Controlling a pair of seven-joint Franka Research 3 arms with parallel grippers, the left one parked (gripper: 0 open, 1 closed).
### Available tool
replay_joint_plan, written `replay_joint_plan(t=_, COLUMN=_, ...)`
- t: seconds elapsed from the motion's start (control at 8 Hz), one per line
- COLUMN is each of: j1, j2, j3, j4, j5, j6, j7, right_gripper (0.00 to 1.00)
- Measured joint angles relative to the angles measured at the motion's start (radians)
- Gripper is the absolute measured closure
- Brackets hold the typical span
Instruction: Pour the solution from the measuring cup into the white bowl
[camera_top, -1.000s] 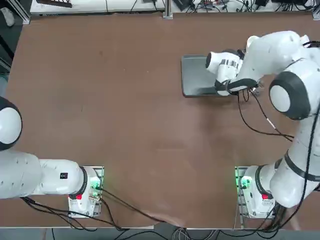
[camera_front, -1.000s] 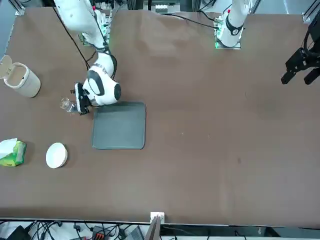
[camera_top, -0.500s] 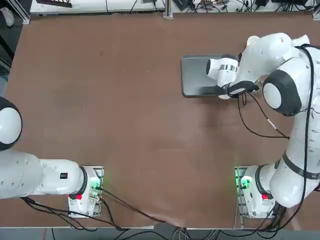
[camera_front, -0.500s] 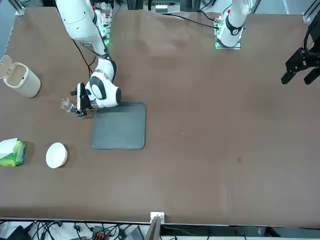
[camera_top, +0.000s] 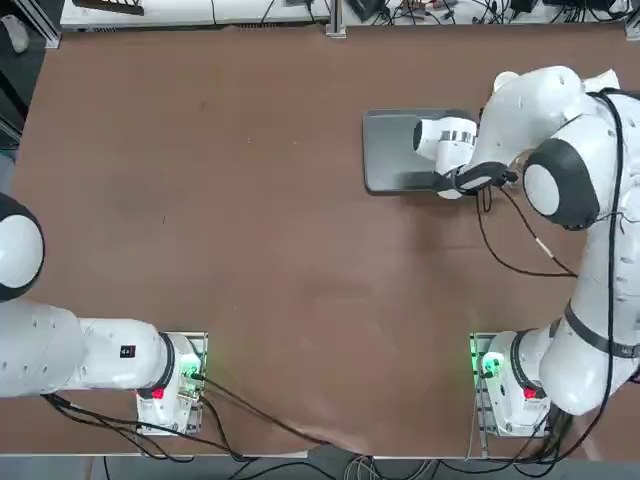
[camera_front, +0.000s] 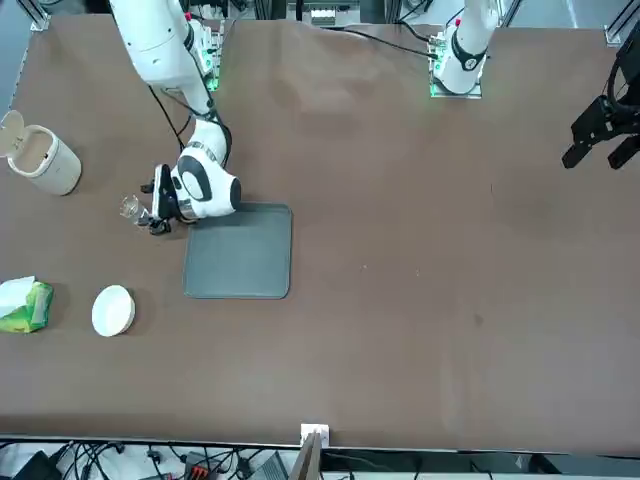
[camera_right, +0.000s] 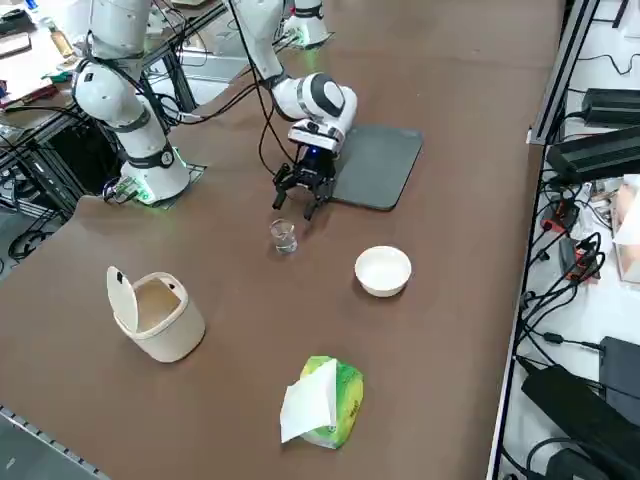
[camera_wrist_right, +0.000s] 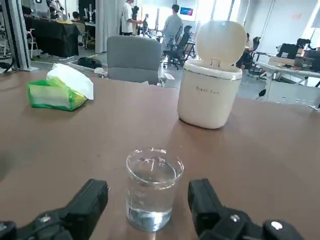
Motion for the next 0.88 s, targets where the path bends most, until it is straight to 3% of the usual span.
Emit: replay_joint_plan(t=0.88, j1=-0.043, j2=0.057, j3=-0.001, j4=0.001, j5=-0.046, j6=0.055, j7=0.082, right_gripper=0.01)
